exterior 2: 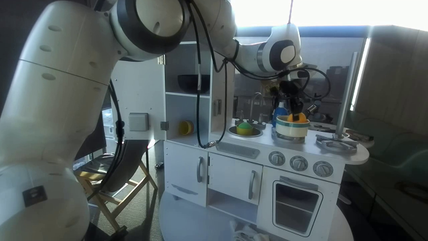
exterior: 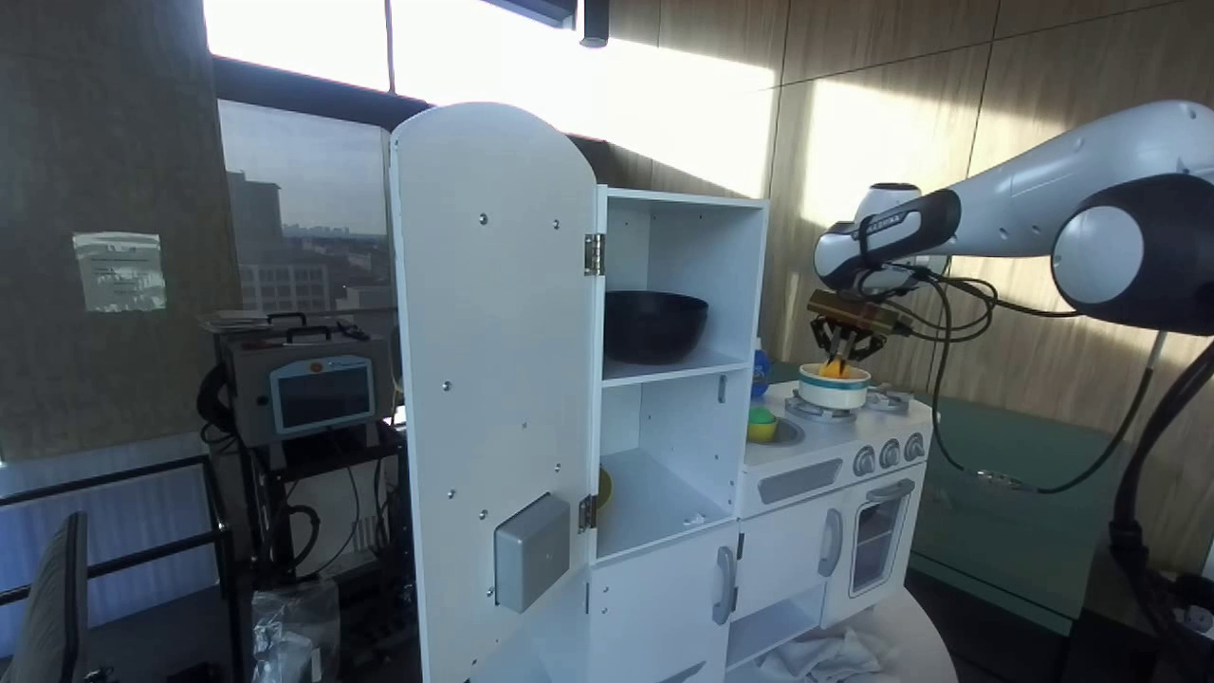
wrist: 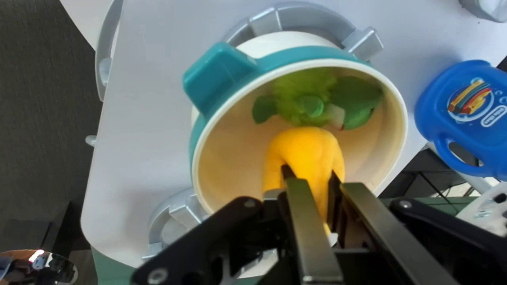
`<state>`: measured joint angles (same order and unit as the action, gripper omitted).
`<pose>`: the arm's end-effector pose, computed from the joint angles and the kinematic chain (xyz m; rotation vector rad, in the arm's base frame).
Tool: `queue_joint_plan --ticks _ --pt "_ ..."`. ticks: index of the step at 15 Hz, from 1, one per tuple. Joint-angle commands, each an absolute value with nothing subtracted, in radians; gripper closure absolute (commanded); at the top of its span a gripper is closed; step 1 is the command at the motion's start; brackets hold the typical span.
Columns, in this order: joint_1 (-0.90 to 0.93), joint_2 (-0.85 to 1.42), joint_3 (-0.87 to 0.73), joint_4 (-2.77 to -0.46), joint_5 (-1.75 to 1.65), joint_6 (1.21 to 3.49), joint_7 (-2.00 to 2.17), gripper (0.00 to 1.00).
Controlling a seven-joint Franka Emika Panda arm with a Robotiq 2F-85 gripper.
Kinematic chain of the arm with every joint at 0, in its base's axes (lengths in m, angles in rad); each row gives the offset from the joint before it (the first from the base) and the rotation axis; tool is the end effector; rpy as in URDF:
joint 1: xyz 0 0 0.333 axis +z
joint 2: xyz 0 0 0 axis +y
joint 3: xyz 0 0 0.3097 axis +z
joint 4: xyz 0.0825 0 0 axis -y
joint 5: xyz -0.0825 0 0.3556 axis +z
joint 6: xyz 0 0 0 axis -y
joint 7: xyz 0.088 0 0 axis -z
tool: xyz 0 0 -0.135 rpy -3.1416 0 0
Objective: Pick up the green toy from the white basket and put it in the yellow bowl in the sink, pick up the orange toy from the white basket and put it in the yellow bowl in the sink
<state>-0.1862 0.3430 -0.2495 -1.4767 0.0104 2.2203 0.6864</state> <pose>0.6255 -0.2642 0.5053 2.6095 -1.5916 0.6456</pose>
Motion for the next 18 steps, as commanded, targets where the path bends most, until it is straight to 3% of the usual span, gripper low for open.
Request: queue_joint_plan --ticks 1,11,18 --pt "-0.174 0.272 -0.254 -1.517 -0.007 2.214 0.684 0.83" --pt "-0.149 0.064 -0.185 -1.660 0.032 2.217 0.473 0.83" --pt "-0.108 0.048 -0.130 -1.713 0.010 2.219 0.427 0.83"
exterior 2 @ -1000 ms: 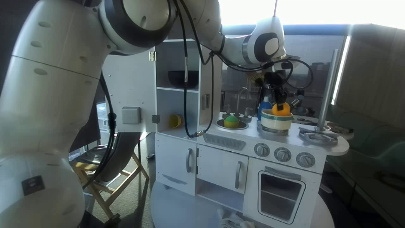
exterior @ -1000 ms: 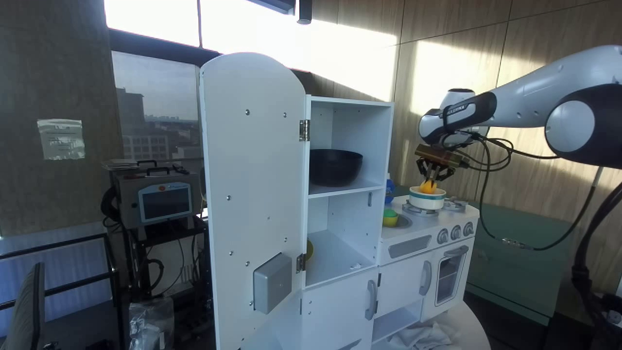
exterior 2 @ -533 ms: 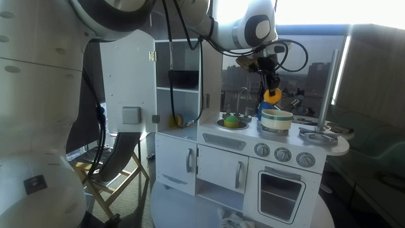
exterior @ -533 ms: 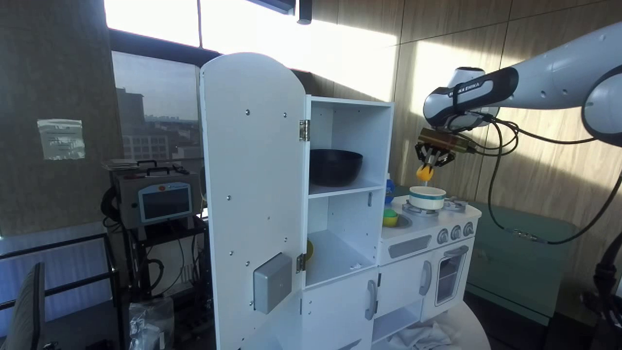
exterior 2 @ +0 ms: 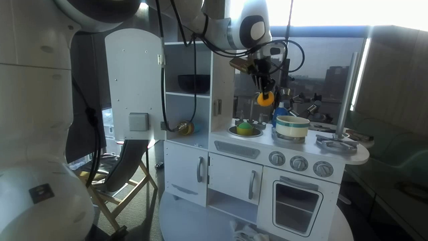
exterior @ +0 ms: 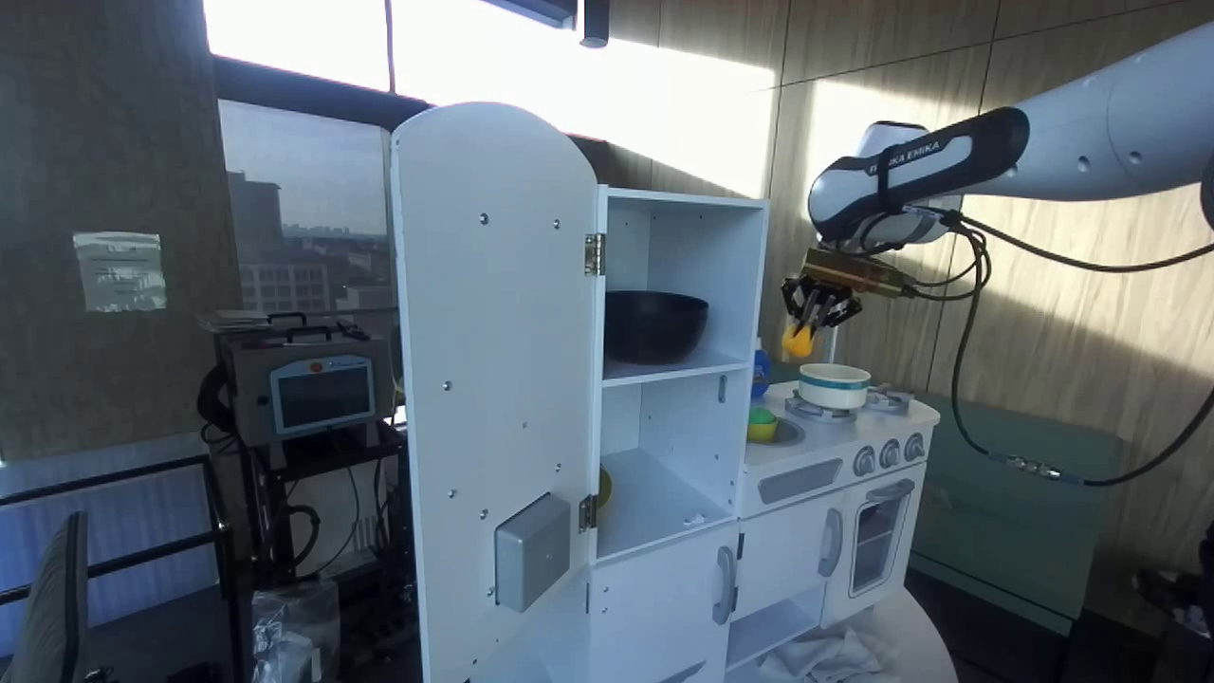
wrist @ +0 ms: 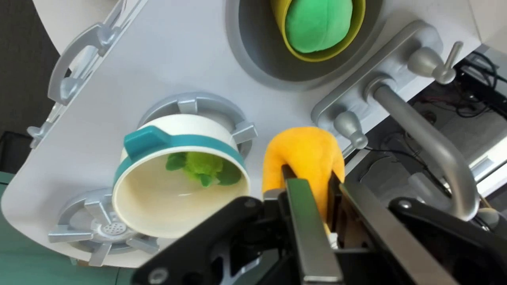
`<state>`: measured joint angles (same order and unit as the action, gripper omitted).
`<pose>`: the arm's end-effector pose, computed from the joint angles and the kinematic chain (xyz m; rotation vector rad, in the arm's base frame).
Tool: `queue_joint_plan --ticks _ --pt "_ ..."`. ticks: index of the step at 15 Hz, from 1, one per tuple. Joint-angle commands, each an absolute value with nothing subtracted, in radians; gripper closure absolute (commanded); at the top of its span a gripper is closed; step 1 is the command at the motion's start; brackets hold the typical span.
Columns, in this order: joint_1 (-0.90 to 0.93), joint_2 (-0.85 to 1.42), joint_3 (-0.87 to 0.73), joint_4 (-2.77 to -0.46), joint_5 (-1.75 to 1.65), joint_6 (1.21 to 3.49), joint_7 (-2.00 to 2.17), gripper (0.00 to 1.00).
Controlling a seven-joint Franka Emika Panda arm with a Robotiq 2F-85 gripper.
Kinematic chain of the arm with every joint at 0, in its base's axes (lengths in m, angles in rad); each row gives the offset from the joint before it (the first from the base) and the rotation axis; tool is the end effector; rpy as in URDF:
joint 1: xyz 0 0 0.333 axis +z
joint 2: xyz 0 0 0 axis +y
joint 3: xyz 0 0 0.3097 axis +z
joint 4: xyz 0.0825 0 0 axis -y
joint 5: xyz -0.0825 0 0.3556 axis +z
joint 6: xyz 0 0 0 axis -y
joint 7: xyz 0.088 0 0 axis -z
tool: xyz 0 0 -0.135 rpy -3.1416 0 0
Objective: Pick up the green toy from the white basket and put it in the yellow bowl in the sink, pick up the orange toy from the white basket and put it in the yellow bowl in the sink
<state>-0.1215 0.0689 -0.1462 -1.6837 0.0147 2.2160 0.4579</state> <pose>0.5864 -0.1573 0.5721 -2.8142 1.0737 -0.7081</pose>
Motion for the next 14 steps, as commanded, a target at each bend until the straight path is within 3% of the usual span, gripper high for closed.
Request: queue_joint_plan --ticks 1,14 --pt "-0.103 0.052 -0.124 -1.715 0.010 2.214 0.424 0.83" --pt "-0.065 0.156 -0.090 -1.728 0.004 2.203 0.355 0.83"
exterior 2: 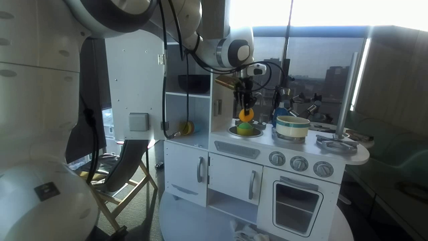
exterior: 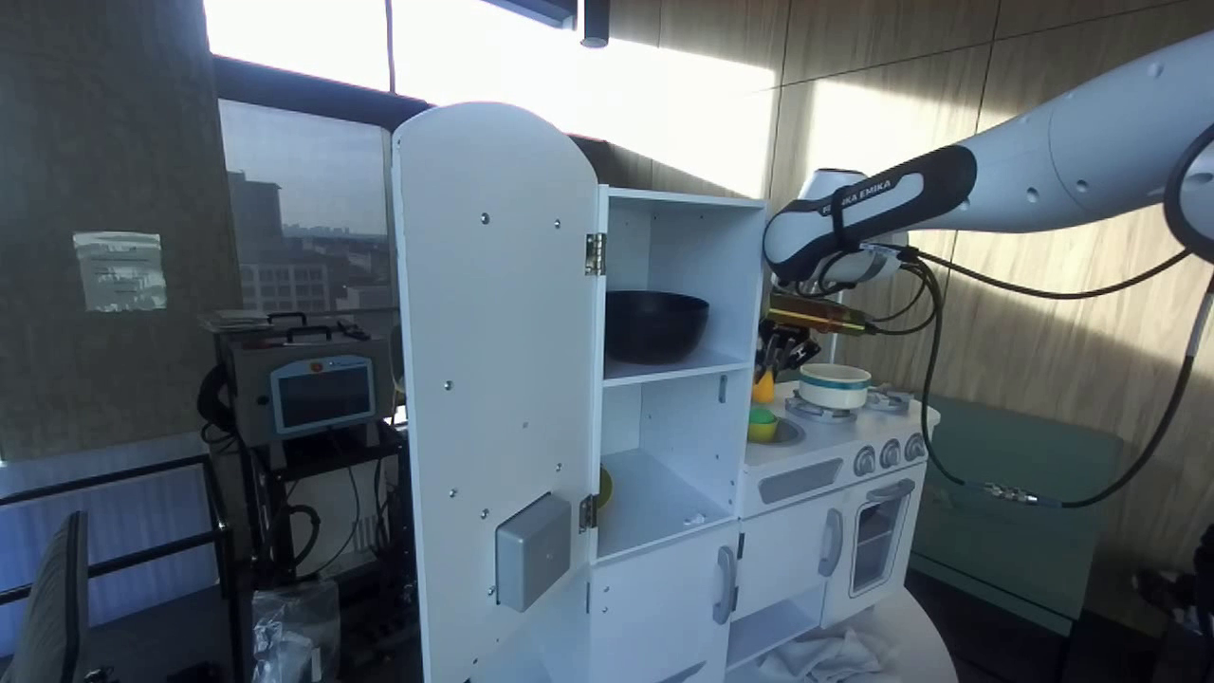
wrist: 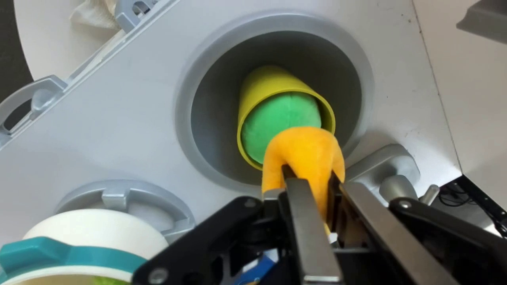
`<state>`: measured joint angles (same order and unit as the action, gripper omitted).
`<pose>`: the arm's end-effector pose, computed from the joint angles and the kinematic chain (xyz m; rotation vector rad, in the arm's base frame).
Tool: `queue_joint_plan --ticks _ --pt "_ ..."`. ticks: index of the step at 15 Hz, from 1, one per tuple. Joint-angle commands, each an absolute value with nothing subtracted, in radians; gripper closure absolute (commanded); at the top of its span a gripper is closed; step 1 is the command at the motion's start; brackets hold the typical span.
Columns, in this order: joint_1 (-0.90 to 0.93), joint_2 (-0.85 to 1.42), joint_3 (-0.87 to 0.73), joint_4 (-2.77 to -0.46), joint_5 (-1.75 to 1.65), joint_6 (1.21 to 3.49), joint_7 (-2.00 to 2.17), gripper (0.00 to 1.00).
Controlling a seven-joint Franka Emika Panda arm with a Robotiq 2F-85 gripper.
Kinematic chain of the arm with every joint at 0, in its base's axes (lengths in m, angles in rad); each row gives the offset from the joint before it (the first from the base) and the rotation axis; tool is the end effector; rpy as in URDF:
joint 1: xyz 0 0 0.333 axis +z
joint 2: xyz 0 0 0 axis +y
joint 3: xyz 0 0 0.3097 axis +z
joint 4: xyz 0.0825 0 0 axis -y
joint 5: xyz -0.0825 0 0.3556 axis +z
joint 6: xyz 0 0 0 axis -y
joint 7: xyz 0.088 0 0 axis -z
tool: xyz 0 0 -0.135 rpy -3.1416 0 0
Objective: Pick up the green toy from the white basket and put it in the yellow bowl in the sink, pick up the orange toy from the white basket and put it in the yellow bowl in the sink
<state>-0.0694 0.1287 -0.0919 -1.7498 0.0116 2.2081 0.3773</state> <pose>0.6049 -0.0953 0.5015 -2.9540 0.8195 -0.5079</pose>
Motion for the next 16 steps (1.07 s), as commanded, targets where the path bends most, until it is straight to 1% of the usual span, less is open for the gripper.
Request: queue_joint_plan --ticks 1,2,3,4,10,11,12,16 --pt "-0.064 0.161 -0.090 -1.728 0.006 2.200 0.348 0.83" --pt "-0.064 0.161 -0.091 -1.728 0.005 2.197 0.348 0.57" --pt "-0.064 0.156 -0.091 -1.730 0.002 2.196 0.349 0.56" --pt "-0.064 0.152 -0.092 -1.732 -0.001 2.197 0.347 0.52" --pt "-0.068 0.141 -0.097 -1.736 -0.005 2.193 0.351 0.06" --pt "-0.069 0.145 -0.096 -1.733 0.001 2.191 0.348 0.01" --pt "-0.070 0.147 -0.095 -1.732 0.007 2.195 0.341 0.00" --pt "-0.066 0.166 -0.091 -1.720 0.010 2.205 0.337 0.00"
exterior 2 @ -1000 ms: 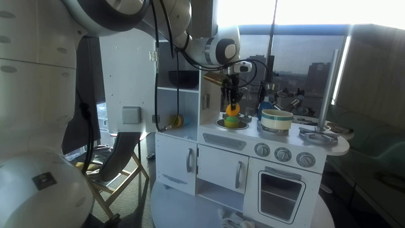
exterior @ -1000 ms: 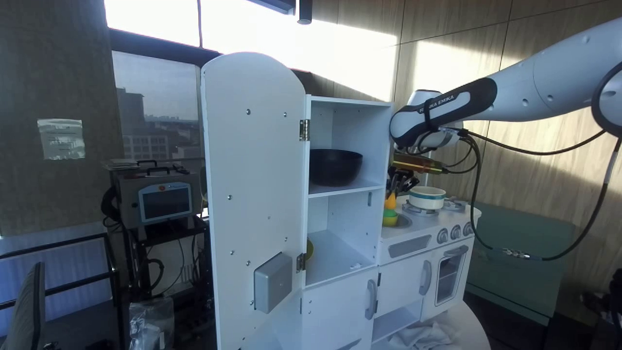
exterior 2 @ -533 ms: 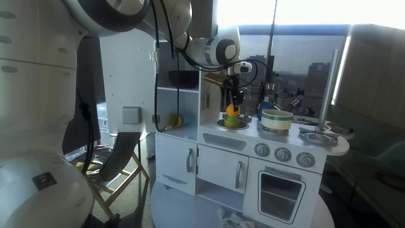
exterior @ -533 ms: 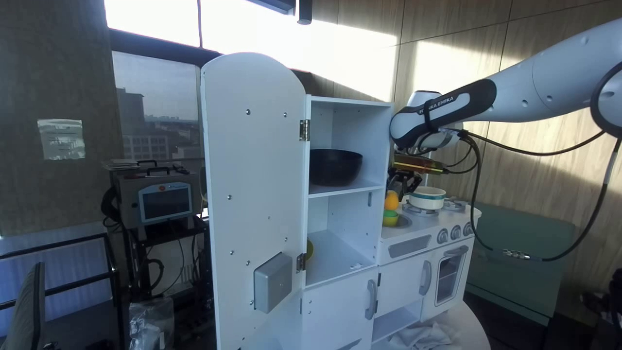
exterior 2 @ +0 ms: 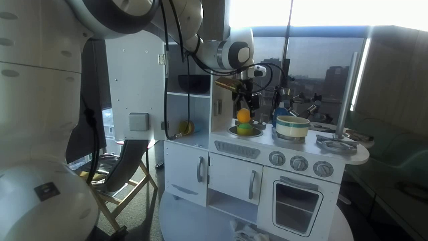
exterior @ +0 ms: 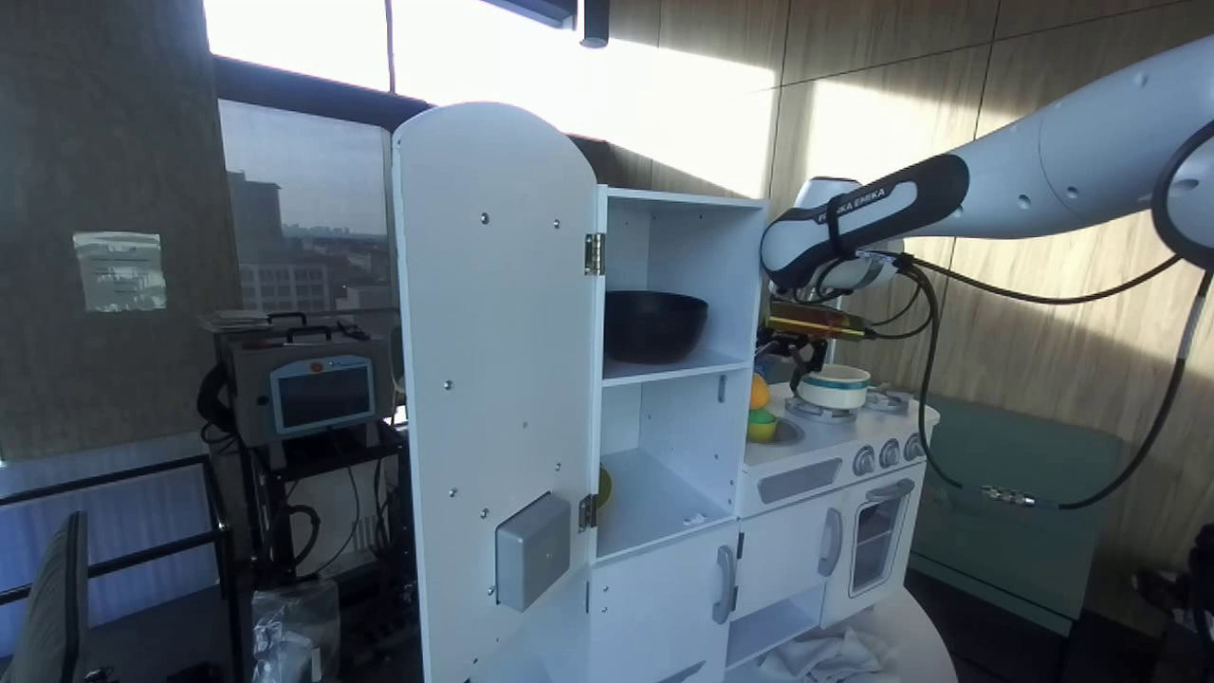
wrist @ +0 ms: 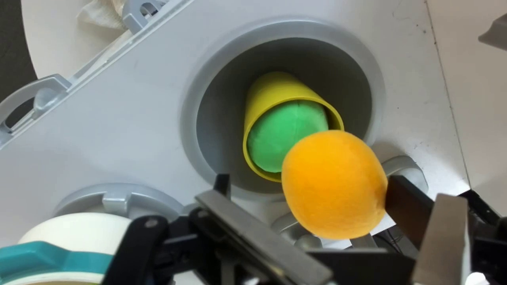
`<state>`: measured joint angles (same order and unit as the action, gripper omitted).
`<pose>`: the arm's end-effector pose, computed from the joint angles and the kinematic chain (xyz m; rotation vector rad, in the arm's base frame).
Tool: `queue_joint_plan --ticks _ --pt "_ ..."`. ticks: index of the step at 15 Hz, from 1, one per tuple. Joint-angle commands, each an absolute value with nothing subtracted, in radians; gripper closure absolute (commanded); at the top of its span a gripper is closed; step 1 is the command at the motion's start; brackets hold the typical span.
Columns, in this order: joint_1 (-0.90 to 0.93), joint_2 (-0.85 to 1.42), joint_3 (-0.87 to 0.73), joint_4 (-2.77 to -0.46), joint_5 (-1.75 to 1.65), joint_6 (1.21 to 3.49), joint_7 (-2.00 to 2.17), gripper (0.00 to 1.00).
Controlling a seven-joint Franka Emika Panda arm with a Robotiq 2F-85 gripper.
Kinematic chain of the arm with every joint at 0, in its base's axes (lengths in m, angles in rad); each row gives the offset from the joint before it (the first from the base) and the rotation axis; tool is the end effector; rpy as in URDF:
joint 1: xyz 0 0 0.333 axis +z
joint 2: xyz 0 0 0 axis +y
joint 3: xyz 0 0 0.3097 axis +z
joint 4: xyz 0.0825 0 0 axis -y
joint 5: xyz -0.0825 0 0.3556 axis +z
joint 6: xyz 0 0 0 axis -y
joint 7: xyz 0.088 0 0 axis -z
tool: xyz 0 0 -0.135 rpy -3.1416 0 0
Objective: Pick up the green toy from the white basket and put it in the yellow bowl in the sink, pick up the orange toy from the white basket and put it in the yellow bowl in the sink
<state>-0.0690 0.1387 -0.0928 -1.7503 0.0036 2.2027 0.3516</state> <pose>0.6058 -0.0960 0.4945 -2.9823 0.7808 -0.4877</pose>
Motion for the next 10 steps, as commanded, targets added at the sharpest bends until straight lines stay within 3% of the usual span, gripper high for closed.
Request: queue_joint_plan --ticks 1,10 --pt "-0.066 0.167 -0.093 -1.718 0.002 2.206 0.346 0.00" --pt "-0.104 0.103 -0.131 -1.726 0.022 2.143 0.345 0.00"
